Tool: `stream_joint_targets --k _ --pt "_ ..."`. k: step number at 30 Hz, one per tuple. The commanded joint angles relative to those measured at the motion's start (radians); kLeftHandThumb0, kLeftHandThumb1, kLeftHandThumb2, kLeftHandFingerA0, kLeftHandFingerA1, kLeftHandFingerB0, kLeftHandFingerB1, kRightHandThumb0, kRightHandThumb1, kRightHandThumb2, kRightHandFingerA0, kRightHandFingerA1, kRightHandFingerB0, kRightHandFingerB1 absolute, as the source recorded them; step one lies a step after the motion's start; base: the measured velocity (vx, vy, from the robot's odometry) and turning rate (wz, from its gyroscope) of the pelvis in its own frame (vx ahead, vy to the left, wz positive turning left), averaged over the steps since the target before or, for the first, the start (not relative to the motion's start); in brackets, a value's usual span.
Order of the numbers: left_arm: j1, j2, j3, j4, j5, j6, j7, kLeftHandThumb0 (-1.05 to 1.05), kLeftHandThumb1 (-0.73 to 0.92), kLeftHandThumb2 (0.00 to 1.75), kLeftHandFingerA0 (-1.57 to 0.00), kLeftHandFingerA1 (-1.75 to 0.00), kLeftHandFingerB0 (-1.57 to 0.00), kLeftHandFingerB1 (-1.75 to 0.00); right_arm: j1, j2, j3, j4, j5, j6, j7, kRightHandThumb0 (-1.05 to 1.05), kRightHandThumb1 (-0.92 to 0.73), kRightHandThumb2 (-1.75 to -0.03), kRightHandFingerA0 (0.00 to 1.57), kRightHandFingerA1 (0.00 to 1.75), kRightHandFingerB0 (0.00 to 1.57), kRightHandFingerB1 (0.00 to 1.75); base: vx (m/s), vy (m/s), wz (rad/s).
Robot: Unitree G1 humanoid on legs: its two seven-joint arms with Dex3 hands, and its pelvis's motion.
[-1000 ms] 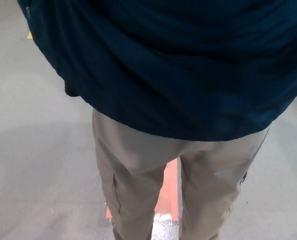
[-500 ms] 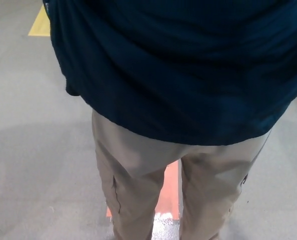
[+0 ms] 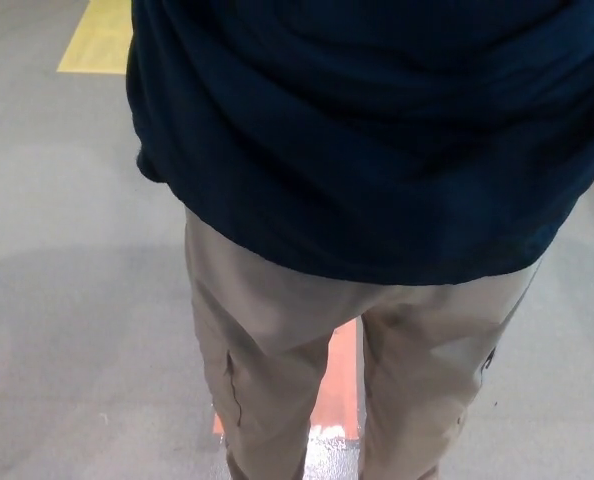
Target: A person hands a coat to the robot and the robot grabs it with both hands and holds it while the person wears the coat.
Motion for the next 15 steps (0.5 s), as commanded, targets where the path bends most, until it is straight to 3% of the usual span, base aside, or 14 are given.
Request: stream_joint_targets --k 1,3,4,5,6,8,9,10,11,15 --pt "0.837 -0.417 0.128 -0.610 -0.015 -0.225 0.135 -0.87 0.74 1.06 0.00 -0.07 -0.02 -0.13 0.813 0.322 0.004 -0.489 0.055 -0.193 -0.145 -0.92 -0.76 -1.02 0.00 0.03 0.00 0.00 0.00 0.000 0.00" --pt "0.857 -0.427 0.123 -0.612 -0.020 -0.243 0.140 -0.87 0.74 1.06 0.00 -0.07 -0.02 -0.13 0.839 0.338 0.008 -0.485 0.031 -0.205 -0.160 -0.92 -0.76 -1.02 0.00 0.03 0.00 0.00 0.00 0.000 0.00" --pt "0.900 -0.433 0.112 -0.609 -0.033 -0.278 0.137 -0.72 0.85 0.65 0.00 -0.05 0.00 -0.20 0.881 0.359 0.015 -0.478 -0.018 -0.211 -0.188 -0.92 -0.79 -1.07 0.00 0.05 0.00 0.01 0.00 0.000 0.00" --pt "0.919 -0.436 0.108 -0.608 -0.038 -0.293 0.135 -0.72 0.85 0.65 0.00 -0.05 0.00 -0.20 0.899 0.369 0.018 -0.475 -0.039 -0.214 -0.200 -0.92 -0.79 -1.07 0.00 0.05 0.00 0.01 0.00 0.000 0.00" --pt "1.109 -0.564 0.051 -0.592 0.137 -0.278 0.271 -0.74 0.73 1.06 0.00 -0.16 -0.01 -0.21 1.049 0.396 0.072 -0.423 -0.136 -0.284 -0.281 -0.88 -0.83 -1.12 0.00 0.12 0.00 0.08 0.00 0.000 0.00" --pt "1.146 -0.578 0.044 -0.556 0.166 -0.313 0.312 -0.72 0.72 1.05 0.00 -0.18 -0.01 -0.20 1.092 0.411 0.094 -0.408 -0.170 -0.299 -0.307 -0.89 -0.85 -1.13 0.00 0.10 0.00 0.07 0.00 0.000 0.00" --pt "1.146 -0.547 0.027 -0.479 0.225 -0.349 0.377 -0.79 0.77 1.04 0.00 -0.09 0.00 -0.09 1.164 0.418 0.129 -0.411 -0.238 -0.284 -0.336 -0.95 -0.91 -1.16 0.00 0.06 0.00 0.01 0.00 0.000 0.00" --pt "1.139 -0.529 0.017 -0.432 0.255 -0.367 0.414 -0.68 0.71 1.05 0.00 -0.22 0.00 -0.22 1.205 0.421 0.150 -0.407 -0.264 -0.283 -0.345 -0.96 -0.90 -1.14 0.00 0.06 0.00 0.00 0.00 0.000 0.00" --pt "1.130 -0.518 0.009 -0.386 0.269 -0.376 0.444 -0.70 0.69 1.06 -0.02 -0.26 -0.04 -0.24 1.231 0.418 0.164 -0.394 -0.270 -0.293 -0.349 -0.96 -0.90 -1.13 0.00 0.06 0.00 0.00 0.00 0.000 0.00" --pt "1.133 -0.471 -0.023 -0.247 0.309 -0.342 0.484 -0.76 0.76 1.09 -0.01 -0.19 -0.04 -0.19 1.266 0.407 0.197 -0.311 -0.280 -0.325 -0.379 -0.93 -0.87 -1.09 0.00 0.05 0.00 0.00 0.00 0.000 0.00"
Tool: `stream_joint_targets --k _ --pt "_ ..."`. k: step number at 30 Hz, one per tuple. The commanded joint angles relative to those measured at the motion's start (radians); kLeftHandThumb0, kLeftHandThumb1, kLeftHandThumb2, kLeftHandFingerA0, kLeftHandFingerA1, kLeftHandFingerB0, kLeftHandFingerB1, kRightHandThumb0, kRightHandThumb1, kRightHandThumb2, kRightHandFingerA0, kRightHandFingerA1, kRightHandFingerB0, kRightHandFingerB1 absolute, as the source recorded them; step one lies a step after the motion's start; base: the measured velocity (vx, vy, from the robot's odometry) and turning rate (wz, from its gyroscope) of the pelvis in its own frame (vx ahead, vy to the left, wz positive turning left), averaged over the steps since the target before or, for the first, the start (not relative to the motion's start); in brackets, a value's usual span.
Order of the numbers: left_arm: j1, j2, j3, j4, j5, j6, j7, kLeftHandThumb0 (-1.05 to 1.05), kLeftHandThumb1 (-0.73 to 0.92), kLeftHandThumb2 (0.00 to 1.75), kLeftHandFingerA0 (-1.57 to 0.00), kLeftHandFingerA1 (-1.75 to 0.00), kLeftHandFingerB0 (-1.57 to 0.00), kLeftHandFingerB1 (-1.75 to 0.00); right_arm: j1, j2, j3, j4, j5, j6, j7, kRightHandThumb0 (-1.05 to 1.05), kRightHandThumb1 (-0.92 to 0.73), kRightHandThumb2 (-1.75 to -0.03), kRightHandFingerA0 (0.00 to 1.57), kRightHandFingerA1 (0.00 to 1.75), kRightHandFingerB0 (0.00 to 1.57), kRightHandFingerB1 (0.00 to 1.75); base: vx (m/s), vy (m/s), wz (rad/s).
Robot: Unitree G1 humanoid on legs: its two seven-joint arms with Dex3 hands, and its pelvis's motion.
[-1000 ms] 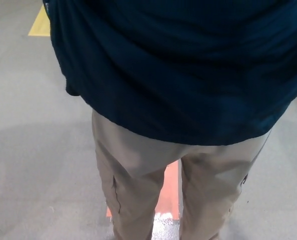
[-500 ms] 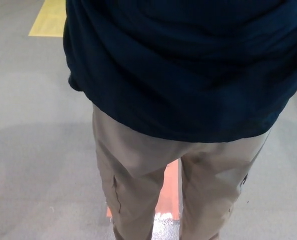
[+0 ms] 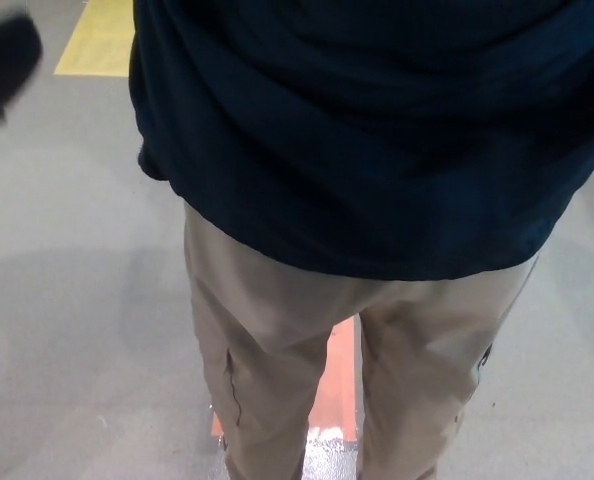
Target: A person hands a coat to the robot and the robot grabs it with both hands and holds it while the person wears the coat.
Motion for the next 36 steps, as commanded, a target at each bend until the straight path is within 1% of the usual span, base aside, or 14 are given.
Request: stream_joint_targets --k 1,9,11,12,13,16,17,18,23,24,25,26,33,36 --pt "0.448 -0.113 -0.037 0.082 0.288 -0.266 0.426 -0.81 0.79 1.08 0.00 -0.14 -0.03 -0.12 0.598 0.149 0.148 -0.011 -0.244 -0.240 -0.299 -0.88 -0.85 -1.10 0.00 0.10 0.00 0.04 0.00 0.000 0.00" --pt "0.532 -0.067 -0.196 0.340 0.388 -0.247 0.575 -0.72 0.69 1.04 -0.01 -0.38 -0.08 -0.37 0.720 0.143 0.241 0.173 -0.282 -0.275 -0.368 -0.82 -0.79 -1.08 0.01 0.24 0.00 0.11 0.00 0.000 0.00" --pt "0.535 -0.053 -0.223 0.378 0.397 -0.238 0.580 -0.79 0.73 1.03 -0.04 -0.29 -0.02 -0.31 0.735 0.139 0.254 0.190 -0.296 -0.260 -0.370 -0.82 -0.77 -1.06 0.02 0.31 0.00 0.10 0.00 0.000 0.00" --pt "0.538 -0.047 -0.251 0.420 0.409 -0.213 0.580 -0.71 0.90 0.68 -0.03 -0.37 -0.12 -0.27 0.743 0.132 0.267 0.223 -0.286 -0.254 -0.356 -0.81 -0.70 -0.99 0.05 0.32 0.04 0.13 0.00 0.000 0.00" --pt "0.529 -0.043 -0.289 0.489 0.430 -0.184 0.607 -0.73 0.72 1.03 -0.03 -0.40 -0.09 -0.37 0.742 0.120 0.280 0.279 -0.275 -0.262 -0.353 -0.68 -0.66 -1.00 0.01 0.37 0.00 0.25 0.00 0.000 0.00" --pt "0.498 -0.020 -0.351 0.609 0.462 -0.149 0.655 -0.73 0.72 1.01 -0.05 -0.47 -0.09 -0.42 0.729 0.105 0.297 0.360 -0.284 -0.271 -0.376 -0.68 -0.66 -0.99 0.00 0.39 0.00 0.28 0.00 0.000 0.00" --pt "0.477 -0.016 -0.370 0.644 0.467 -0.135 0.656 -0.35 0.55 1.10 -0.04 -0.54 0.00 -0.48 0.711 0.099 0.303 0.394 -0.297 -0.271 -0.398 -0.69 -0.65 -0.98 0.01 0.43 0.00 0.30 0.00 0.000 0.00" --pt "0.462 -0.014 -0.384 0.662 0.463 -0.130 0.652 -0.71 0.90 0.67 -0.14 -0.43 -0.19 -0.28 0.697 0.095 0.307 0.418 -0.308 -0.268 -0.413 -0.66 -0.63 -0.97 0.04 0.46 0.00 0.35 0.00 0.000 0.00" --pt "0.393 -0.013 -0.445 0.769 0.437 -0.089 0.599 -0.71 0.91 0.68 -0.22 -0.38 -0.26 -0.31 0.644 0.080 0.329 0.537 -0.334 -0.208 -0.437 -0.64 -0.63 -0.97 0.07 0.46 0.00 0.35 0.00 0.000 0.00" --pt "0.375 -0.012 -0.455 0.790 0.431 -0.074 0.576 -0.71 0.92 0.68 -0.22 -0.37 -0.26 -0.30 0.630 0.077 0.332 0.563 -0.342 -0.202 -0.456 -0.63 -0.83 -0.67 0.14 0.34 0.10 0.23 0.00 0.000 0.00" --pt "0.358 -0.012 -0.466 0.816 0.423 -0.059 0.551 -0.70 0.92 0.68 -0.26 -0.37 -0.27 -0.31 0.614 0.073 0.337 0.592 -0.343 -0.192 -0.459 -0.63 -0.63 -0.96 0.07 0.45 0.00 0.35 0.00 0.000 0.00" --pt "0.341 -0.011 -0.481 0.846 0.413 -0.047 0.531 -0.70 0.92 0.68 -0.26 -0.37 -0.27 -0.31 0.598 0.067 0.342 0.625 -0.342 -0.180 -0.454 -0.63 -0.63 -0.96 0.07 0.45 0.00 0.35 0.00 0.000 0.00" --pt "0.137 -0.032 -0.536 1.007 0.339 0.038 0.390 -0.74 0.92 0.71 -0.31 -0.34 -0.24 -0.29 0.467 0.065 0.329 0.671 -0.255 -0.066 -0.294 -0.63 -0.58 -0.92 0.01 0.40 0.00 0.30 0.00 0.000 0.00" --pt "0.081 -0.043 -0.555 1.045 0.309 0.099 0.259 -0.74 0.92 0.72 -0.31 -0.34 -0.25 -0.30 0.443 0.055 0.335 0.615 -0.267 0.115 -0.090 -0.58 -0.53 -0.88 0.00 0.36 0.00 0.27 0.00 0.000 0.00"
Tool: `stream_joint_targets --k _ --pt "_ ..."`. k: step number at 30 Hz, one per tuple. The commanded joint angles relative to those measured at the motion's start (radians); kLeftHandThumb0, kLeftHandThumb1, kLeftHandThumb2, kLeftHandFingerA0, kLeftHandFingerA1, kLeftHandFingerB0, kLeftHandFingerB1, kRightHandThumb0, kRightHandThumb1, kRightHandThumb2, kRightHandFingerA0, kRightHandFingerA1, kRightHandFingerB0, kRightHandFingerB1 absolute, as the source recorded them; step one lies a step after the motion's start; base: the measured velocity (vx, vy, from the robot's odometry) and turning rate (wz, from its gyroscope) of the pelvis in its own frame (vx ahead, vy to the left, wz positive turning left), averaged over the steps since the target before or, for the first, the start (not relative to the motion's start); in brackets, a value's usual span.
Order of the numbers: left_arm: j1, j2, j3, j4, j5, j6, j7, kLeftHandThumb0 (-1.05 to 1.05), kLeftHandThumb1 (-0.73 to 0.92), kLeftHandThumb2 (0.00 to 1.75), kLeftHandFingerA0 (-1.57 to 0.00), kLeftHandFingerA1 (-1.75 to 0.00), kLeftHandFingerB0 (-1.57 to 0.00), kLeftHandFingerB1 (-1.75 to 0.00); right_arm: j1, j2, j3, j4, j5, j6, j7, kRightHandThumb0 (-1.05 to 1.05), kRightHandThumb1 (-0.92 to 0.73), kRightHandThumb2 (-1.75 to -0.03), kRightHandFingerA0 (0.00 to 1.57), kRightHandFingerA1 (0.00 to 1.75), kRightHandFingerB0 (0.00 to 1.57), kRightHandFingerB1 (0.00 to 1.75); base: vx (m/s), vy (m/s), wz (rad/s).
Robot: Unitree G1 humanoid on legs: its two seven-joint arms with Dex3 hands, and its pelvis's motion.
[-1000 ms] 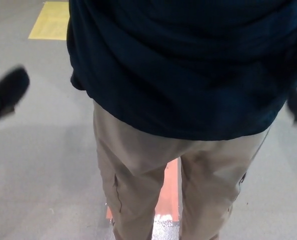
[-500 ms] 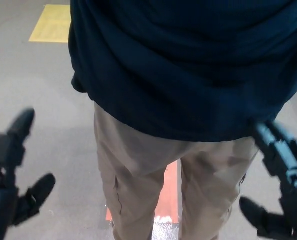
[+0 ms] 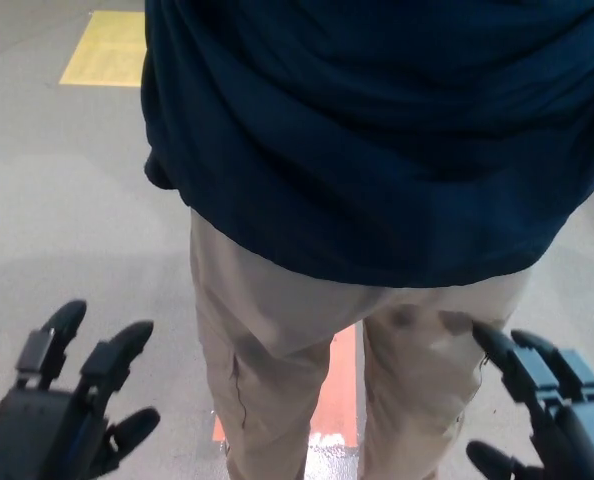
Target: A person hands a coat to the robot and the robot grabs it with both hands and holds it while the person wears the coat.
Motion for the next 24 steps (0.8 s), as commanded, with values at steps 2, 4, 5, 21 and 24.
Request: stream_joint_targets --k 2,4,5,21,24 --pt "-0.099 -0.001 -0.044 0.076 -0.028 0.136 -0.206 -0.72 0.92 0.71 -0.34 -0.34 -0.28 -0.31 -0.053 -0.034 0.008 -0.057 -0.018 0.304 0.321 -0.56 -0.53 -0.89 0.00 0.35 0.00 0.31 0.00 0.000 0.00" --pt "-0.123 0.005 -0.071 0.092 -0.025 0.141 -0.292 -0.70 0.92 0.70 -0.32 -0.32 -0.30 -0.31 -0.088 -0.047 0.028 -0.054 -0.022 0.397 0.480 -0.56 -0.53 -0.89 0.00 0.38 0.00 0.32 0.00 0.000 0.00" --pt "-0.130 0.007 -0.076 0.095 -0.028 0.141 -0.317 -0.70 0.92 0.72 -0.29 -0.32 -0.30 -0.32 -0.099 -0.050 0.031 -0.048 -0.019 0.411 0.510 -0.56 -0.55 -0.91 0.00 0.38 0.00 0.34 0.00 0.000 0.00" --pt "-0.312 0.021 -0.139 0.251 -0.048 0.124 -0.493 -0.75 0.92 0.77 -0.28 -0.32 -0.28 -0.32 -0.359 -0.070 0.101 0.190 -0.022 0.453 0.664 -0.32 -0.62 -1.11 0.00 0.46 0.00 0.45 0.00 0.000 0.00" --pt "-0.316 0.024 -0.147 0.255 -0.050 0.123 -0.494 -0.75 0.92 0.77 -0.27 -0.32 -0.28 -0.32 -0.363 -0.075 0.112 0.190 -0.017 0.454 0.668 -0.32 -0.61 -1.12 0.00 0.46 0.00 0.45 0.00 0.000 0.00"
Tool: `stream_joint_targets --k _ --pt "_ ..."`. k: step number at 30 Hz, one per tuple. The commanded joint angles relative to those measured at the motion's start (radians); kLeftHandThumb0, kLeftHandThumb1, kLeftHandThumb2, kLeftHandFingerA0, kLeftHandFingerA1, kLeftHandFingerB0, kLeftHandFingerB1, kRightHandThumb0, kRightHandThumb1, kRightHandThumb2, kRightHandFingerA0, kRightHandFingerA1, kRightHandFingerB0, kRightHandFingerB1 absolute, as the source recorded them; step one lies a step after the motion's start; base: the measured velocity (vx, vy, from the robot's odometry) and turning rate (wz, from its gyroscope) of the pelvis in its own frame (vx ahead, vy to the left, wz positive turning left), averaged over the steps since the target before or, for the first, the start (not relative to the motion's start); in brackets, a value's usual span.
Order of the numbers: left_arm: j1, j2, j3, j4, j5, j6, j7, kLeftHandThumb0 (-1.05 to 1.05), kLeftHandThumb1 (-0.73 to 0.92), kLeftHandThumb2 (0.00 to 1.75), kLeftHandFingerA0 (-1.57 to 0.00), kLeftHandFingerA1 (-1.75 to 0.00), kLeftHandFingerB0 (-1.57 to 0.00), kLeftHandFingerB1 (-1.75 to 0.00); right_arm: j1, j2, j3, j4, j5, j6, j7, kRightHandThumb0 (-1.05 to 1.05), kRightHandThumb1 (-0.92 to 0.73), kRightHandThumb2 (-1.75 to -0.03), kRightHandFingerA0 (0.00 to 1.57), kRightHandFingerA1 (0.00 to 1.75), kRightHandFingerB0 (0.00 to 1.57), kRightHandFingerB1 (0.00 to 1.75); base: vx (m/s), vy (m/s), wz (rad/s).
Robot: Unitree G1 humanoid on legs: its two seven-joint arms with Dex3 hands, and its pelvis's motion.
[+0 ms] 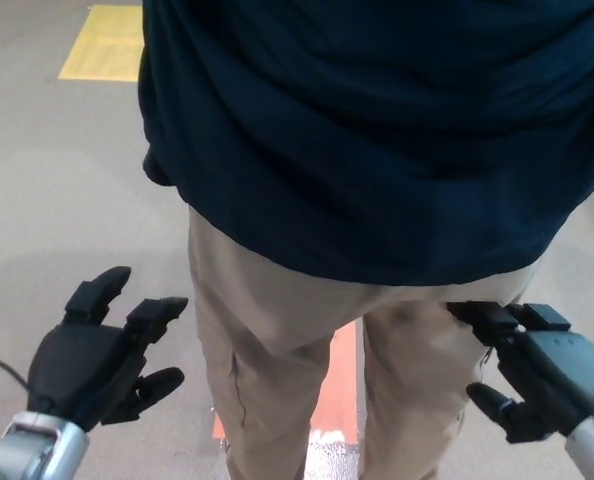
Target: A person hands a coat to the robot and the robot grabs it with both hands and holds it while the person wears the coat.
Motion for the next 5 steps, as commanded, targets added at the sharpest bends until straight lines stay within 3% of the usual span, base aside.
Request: stream_joint_targets --k 1,5 --pt "-0.060 0.032 -0.037 0.066 -0.042 0.059 -0.222 -0.75 0.92 0.77 -0.27 -0.32 -0.28 -0.32 -0.087 -0.062 0.044 0.080 0.001 0.163 0.250 -0.32 -0.61 -1.12 0.00 0.46 0.00 0.45 0.00 0.000 0.00" --pt "-0.035 0.026 -0.048 0.061 -0.050 0.063 -0.226 -0.76 0.92 0.77 -0.27 -0.32 -0.27 -0.32 -0.065 -0.077 0.067 0.067 -0.001 0.162 0.247 -0.31 -0.61 -1.12 0.01 0.46 0.01 0.45 0.00 0.000 0.00"
